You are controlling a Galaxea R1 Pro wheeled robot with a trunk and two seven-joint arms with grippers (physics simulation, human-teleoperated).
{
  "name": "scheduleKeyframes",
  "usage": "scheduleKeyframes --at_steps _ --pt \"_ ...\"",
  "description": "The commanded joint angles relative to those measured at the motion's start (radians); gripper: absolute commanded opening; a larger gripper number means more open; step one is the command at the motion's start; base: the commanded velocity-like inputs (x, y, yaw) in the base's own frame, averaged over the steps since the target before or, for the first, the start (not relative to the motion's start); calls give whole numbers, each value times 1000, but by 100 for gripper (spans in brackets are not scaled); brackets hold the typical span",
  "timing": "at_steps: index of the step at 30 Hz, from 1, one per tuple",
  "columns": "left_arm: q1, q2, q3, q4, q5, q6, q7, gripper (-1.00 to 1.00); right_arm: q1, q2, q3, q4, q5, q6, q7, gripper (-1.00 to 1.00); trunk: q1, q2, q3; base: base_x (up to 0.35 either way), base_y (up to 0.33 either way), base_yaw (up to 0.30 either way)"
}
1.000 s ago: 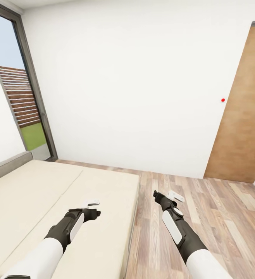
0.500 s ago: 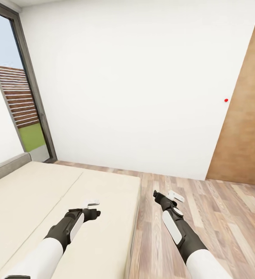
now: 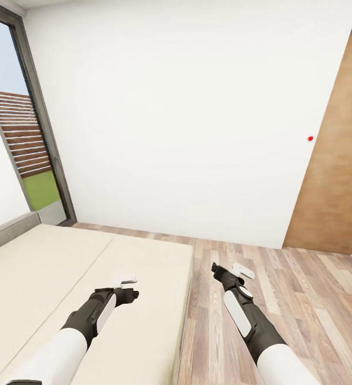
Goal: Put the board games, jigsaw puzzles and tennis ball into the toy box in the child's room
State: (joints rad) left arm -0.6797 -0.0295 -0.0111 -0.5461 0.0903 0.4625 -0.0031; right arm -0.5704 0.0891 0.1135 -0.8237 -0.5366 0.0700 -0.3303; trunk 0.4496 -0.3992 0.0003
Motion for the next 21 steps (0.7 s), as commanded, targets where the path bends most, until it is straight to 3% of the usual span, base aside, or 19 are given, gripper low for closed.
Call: scheduleKeyframes --at_steps 1,21 --pt "0 0 -1 -1 9 5 2 100 0 0 3 -2 -5 4 -7 100 0 -1 0 2 1 -95" --pt "0 0 -1 -1 9 5 2 100 0 0 3 -2 -5 4 -7 100 0 -1 1 -26 29 -18"
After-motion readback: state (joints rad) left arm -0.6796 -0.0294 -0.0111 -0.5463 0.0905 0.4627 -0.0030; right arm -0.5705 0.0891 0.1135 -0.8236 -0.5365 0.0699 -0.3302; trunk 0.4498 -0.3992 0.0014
